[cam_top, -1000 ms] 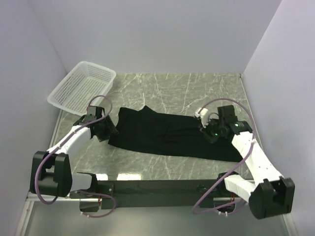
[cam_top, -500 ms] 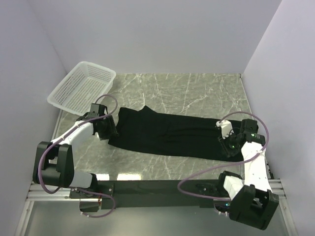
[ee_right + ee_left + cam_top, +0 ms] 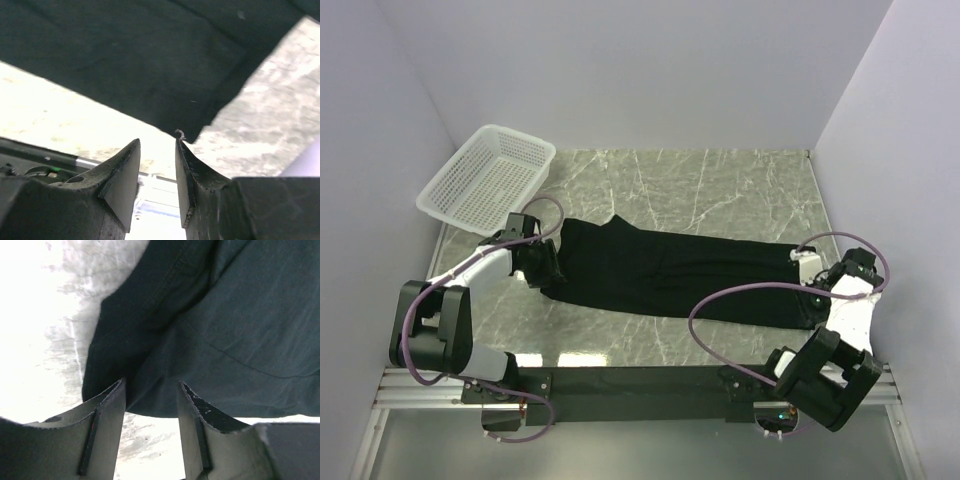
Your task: Fold and stack the t-shirts
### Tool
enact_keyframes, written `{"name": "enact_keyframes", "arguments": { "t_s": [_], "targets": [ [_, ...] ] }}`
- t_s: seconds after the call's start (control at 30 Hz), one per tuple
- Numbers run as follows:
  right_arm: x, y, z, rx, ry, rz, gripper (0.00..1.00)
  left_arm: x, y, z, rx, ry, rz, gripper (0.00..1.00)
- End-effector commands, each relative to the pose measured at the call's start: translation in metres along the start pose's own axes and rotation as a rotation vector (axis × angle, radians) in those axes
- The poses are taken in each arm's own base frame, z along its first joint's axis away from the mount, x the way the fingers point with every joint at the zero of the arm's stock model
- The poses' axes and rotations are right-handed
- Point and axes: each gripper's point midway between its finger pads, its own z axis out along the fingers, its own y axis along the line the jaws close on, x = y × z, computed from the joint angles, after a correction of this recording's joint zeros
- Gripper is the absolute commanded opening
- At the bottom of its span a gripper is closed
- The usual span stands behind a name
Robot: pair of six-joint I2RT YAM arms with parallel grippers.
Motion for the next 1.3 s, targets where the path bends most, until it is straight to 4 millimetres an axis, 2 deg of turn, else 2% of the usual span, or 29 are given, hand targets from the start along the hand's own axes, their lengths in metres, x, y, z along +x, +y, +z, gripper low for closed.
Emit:
{"name": "enact_keyframes", "arguments": {
  "t_s": [0.0,0.13,0.2,0.33,0.43,0.6,0.73,0.9,1.27],
  "targets": [
    [-0.007,-0.030,-0.008,0.120,-0.014,0.041,0.42,0.004,-0.010,0.000,0.069,0.001,0.009,0.49],
    [-0.009,-0.043,-0.004,0.183,-0.036,0.080,0.45,0.010,-0.011,0.001,0.084,0.016,0.004,0.48],
    [-0.016,-0.048,-0.003,0.192,-0.060,0.101,0.51,0.011,-0.011,0.002,0.084,0.018,0.005,0.48],
    [-0.033,-0.067,-0.009,0.239,-0.111,0.151,0.53,0.009,-0.012,0.000,0.086,0.009,0.006,0.48],
    [-0.037,-0.071,-0.003,0.214,-0.103,0.174,0.53,0.008,-0.013,-0.002,0.089,-0.002,0.010,0.48],
    [-0.034,-0.063,0.011,0.141,-0.081,0.168,0.53,0.009,-0.012,-0.001,0.084,0.005,0.006,0.46],
    [-0.029,-0.045,0.018,0.069,-0.060,0.148,0.53,0.011,-0.013,0.001,0.087,0.015,0.009,0.43],
    [-0.023,-0.043,0.024,0.061,-0.039,0.138,0.53,0.011,-0.015,0.001,0.095,0.019,0.014,0.38],
    [-0.026,-0.039,0.029,0.017,-0.039,0.168,0.48,0.013,-0.018,0.001,0.112,0.025,0.023,0.36]
  ]
}}
